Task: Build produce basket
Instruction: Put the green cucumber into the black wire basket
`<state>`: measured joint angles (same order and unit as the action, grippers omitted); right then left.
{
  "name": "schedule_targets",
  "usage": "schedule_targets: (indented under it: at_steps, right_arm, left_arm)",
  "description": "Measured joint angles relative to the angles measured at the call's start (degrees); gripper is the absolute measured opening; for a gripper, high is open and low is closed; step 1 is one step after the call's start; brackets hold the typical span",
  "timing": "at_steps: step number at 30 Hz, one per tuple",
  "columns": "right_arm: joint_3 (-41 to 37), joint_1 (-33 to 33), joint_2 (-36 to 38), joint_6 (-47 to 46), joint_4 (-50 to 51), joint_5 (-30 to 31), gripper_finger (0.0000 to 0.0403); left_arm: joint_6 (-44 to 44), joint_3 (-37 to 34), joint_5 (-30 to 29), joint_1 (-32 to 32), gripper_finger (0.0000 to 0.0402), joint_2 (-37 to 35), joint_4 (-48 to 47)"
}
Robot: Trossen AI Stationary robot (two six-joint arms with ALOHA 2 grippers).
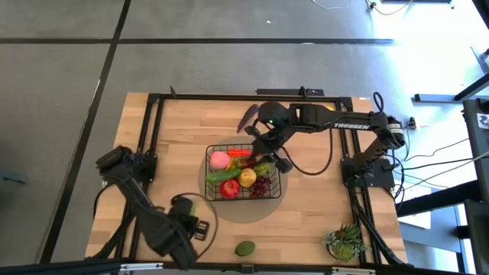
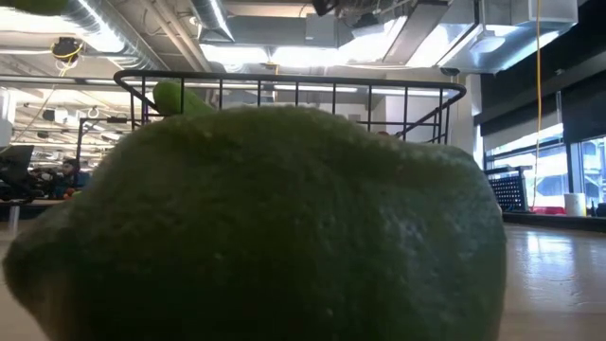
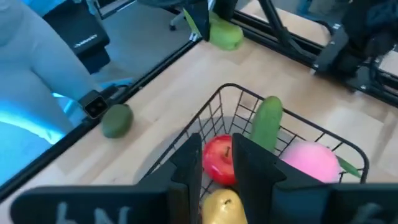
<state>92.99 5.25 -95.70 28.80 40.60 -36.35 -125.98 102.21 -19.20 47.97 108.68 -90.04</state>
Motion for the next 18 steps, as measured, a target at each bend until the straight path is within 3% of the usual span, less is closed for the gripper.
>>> schedule_targets:
  at_steps: [9,14,18]
  right_arm:
    - [10.5,0.4,0.1,0.5,11.5,2.4,0.0084]
    - [19.2,0.4,0.2,1.7,21.1,7.7,0.0084]
    - [25.5,0.4,0.2,3.3,30.2,8.3,0.0084]
  left_arm:
    - [25.9,4.0,-5.0,-10.4,0.0147,-1.3,0.0]
    - [41.0,4.9,-5.6,-16.6,0.0147,-2.2,0.4]
    - [52.2,4.9,-5.7,-21.3,0.0147,-3.8,1.8]
